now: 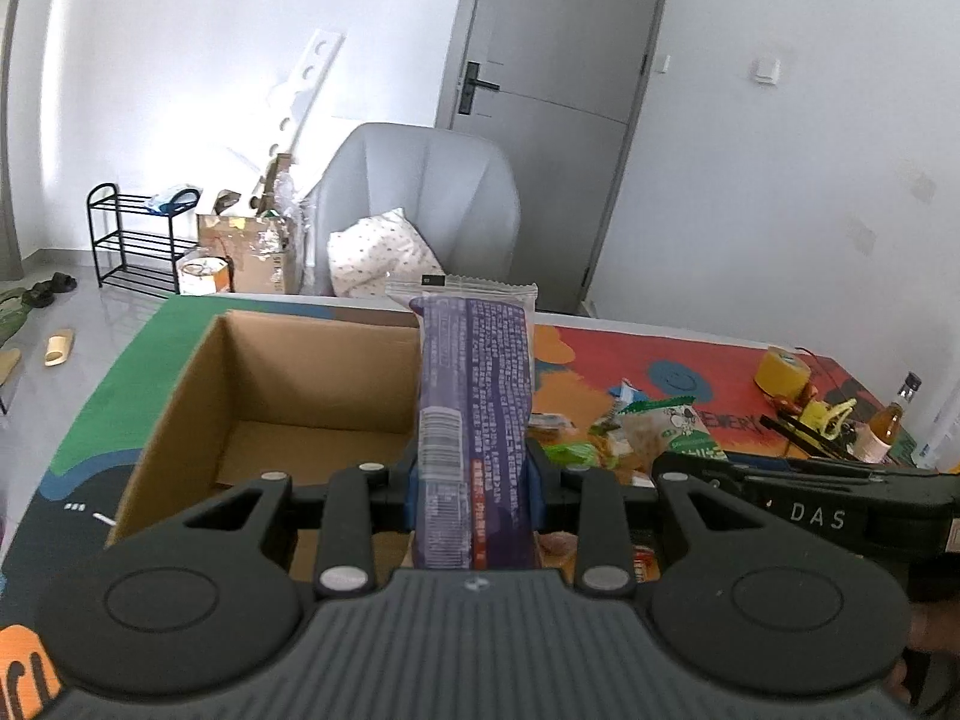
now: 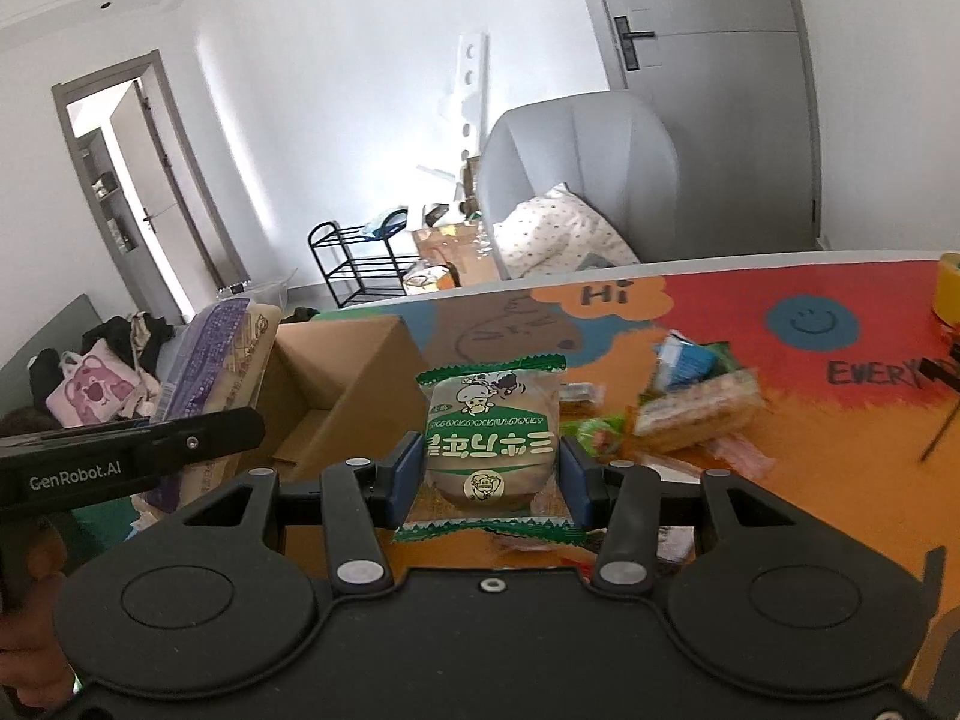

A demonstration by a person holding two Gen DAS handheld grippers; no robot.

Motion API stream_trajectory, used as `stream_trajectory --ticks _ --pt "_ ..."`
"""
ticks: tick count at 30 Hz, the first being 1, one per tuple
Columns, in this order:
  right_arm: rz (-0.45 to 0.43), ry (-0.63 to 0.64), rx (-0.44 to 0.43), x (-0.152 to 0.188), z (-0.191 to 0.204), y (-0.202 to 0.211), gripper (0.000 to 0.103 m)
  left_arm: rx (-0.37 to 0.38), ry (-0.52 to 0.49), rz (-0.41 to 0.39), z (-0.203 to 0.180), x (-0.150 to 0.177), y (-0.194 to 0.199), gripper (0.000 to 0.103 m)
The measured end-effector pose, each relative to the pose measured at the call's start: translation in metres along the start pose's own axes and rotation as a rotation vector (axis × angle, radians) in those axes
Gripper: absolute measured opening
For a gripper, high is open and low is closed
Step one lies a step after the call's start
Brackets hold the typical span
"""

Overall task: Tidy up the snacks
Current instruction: 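Carry both packets over the cardboard box and open both grippers to drop them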

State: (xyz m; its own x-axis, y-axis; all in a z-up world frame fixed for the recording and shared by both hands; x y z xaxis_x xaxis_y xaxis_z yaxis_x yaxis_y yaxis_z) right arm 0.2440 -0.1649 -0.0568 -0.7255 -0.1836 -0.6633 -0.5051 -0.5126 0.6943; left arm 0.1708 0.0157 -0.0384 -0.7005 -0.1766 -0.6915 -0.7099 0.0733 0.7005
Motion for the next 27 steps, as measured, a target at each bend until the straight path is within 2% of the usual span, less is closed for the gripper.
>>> stream_trajectory --ticks 16,27 --pt "0.006 0.053 -0.040 -0.021 0.050 -0.026 0.046 -0.048 0.092 -0.003 0.060 -0.005 -0.001 0.031" --pt "0.024 0.082 -0.055 -0.031 0.079 -0.046 0.046 -0.041 0.113 0.047 0.083 -0.008 -0.021 0.032"
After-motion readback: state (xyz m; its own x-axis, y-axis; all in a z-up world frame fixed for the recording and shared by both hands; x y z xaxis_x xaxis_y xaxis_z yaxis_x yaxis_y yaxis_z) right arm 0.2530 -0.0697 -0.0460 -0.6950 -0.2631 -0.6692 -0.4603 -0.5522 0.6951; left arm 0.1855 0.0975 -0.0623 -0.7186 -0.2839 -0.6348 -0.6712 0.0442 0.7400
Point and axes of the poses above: each gripper's, at about its wrist camera, not at the fingertips, and y roughly against the way its jaws point, z to its left, x to its underside, the point moved 3 cm from there along -y, roughly the way its jaws point, and after that the axes turned 13 degrees about z, right-handed, at the moved point
